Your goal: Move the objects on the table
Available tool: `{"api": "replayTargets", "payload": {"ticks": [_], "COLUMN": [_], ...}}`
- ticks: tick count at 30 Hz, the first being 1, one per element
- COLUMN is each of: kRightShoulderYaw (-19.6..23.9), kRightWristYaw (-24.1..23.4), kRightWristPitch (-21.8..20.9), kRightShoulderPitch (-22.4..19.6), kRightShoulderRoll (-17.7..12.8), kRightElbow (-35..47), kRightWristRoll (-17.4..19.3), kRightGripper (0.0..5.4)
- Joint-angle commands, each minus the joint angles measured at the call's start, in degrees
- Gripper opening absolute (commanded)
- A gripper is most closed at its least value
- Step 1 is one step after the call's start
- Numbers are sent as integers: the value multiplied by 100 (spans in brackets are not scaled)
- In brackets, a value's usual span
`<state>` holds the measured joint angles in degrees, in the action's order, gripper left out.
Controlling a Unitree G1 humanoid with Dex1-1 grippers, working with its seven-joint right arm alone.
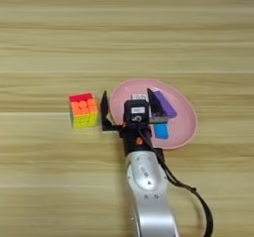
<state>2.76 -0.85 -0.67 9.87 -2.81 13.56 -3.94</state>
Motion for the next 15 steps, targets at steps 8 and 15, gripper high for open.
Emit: {"api": "replayTargets", "payload": {"ticks": [8, 15], "kRightShoulderYaw": [894, 983], "kRightWristYaw": [39, 218], "kRightWristPitch": [207, 506], "kRightShoulderPitch": [-463, -438], "kRightShoulderRoll": [-471, -614], "kRightElbow": [-22, -42], "kRightWristRoll": [381, 506], "kRightGripper": [539, 539]}}
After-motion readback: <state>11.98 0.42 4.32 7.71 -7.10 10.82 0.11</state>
